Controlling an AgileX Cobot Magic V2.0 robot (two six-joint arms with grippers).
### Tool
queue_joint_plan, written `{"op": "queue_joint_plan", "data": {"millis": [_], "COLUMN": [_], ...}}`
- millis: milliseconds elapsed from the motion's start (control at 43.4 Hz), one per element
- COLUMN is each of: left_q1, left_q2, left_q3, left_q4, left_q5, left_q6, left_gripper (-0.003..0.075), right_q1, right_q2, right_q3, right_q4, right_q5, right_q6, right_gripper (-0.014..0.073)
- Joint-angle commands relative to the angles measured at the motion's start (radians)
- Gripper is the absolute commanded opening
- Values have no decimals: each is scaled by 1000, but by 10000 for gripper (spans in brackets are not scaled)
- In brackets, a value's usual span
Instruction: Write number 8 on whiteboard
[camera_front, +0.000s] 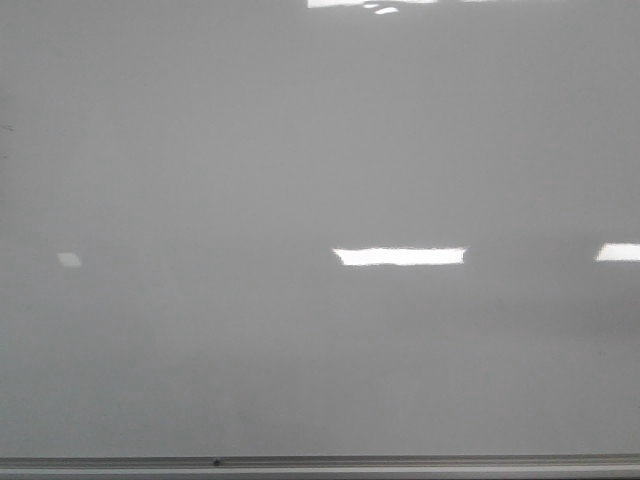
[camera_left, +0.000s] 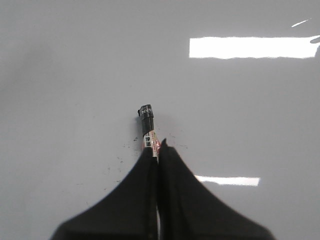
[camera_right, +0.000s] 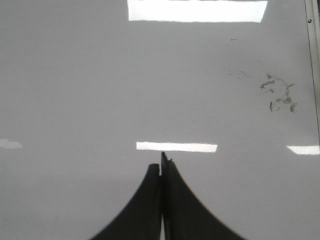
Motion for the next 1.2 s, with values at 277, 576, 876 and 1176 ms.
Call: {"op": "queue_joint_plan", "data": {"millis": [277,576,876,1176], "left_q1": [0,0,0,-2], "left_q2": [-13,-13,-13,38], "left_q3": [14,14,2,-242], "left_q4": [-4,-4,-5,-3], "left_q5": [-78,-78,-143,47], "left_q6": [-10,-10,-10,-10], "left_gripper": [-21,-21,-21,-21], "right_q1": [-5,-5,-5,-5], "right_q2": [-18,-18,-18,82], "right_q3": [-3,-6,-166,-462], "right_q4": [0,0,0,0], "right_q5": [-92,-165,-18,283], "right_q6": [-10,-10,3,3], "right_gripper": [-108,-108,-108,-108]}}
